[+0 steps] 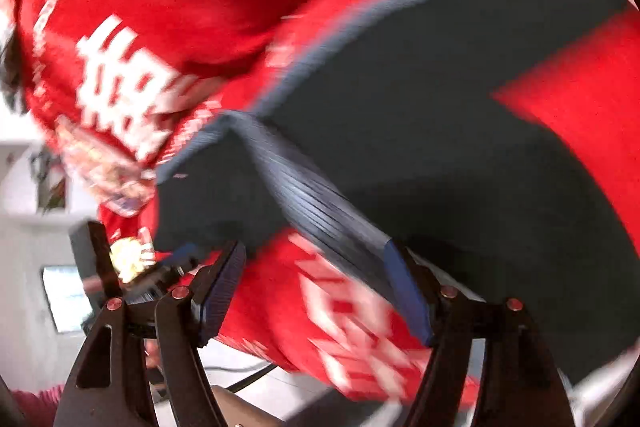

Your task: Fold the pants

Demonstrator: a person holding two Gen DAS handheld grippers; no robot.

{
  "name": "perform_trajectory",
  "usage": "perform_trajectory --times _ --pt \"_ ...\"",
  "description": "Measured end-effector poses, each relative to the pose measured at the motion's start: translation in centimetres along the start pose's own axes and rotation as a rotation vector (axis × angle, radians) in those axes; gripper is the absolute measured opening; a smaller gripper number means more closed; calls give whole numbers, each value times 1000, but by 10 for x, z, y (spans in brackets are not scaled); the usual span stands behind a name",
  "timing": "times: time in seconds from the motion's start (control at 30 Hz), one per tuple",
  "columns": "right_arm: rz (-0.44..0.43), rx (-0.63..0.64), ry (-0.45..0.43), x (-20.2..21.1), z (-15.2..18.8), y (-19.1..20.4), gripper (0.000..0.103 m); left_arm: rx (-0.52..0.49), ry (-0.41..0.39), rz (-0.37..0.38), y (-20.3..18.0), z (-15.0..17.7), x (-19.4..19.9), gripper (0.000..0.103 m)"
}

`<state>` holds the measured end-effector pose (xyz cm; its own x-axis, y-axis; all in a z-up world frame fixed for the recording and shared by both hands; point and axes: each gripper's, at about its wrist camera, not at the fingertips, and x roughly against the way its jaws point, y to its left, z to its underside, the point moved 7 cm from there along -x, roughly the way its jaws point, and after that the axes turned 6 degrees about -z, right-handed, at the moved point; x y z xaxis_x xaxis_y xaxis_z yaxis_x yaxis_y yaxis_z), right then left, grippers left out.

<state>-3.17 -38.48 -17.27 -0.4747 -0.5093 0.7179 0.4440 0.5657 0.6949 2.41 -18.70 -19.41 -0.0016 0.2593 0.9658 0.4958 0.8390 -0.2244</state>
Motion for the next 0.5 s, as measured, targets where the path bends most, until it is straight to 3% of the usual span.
perform_trajectory --times 0.1,0.2,0.33,0.5 --pt "80 -113 -49 41 48 -67 75 -86 33 56 -60 -1 -21 81" --pt "134 -196 -93 69 88 -118 75 -115 63 88 -93 -1 -34 81" --pt "102 -290 -124 80 118 -160 75 -149 108 93 -120 2 -49 81" --pt "-4 -323 -131 65 129 -179 69 -192 130 82 -140 5 -61 81"
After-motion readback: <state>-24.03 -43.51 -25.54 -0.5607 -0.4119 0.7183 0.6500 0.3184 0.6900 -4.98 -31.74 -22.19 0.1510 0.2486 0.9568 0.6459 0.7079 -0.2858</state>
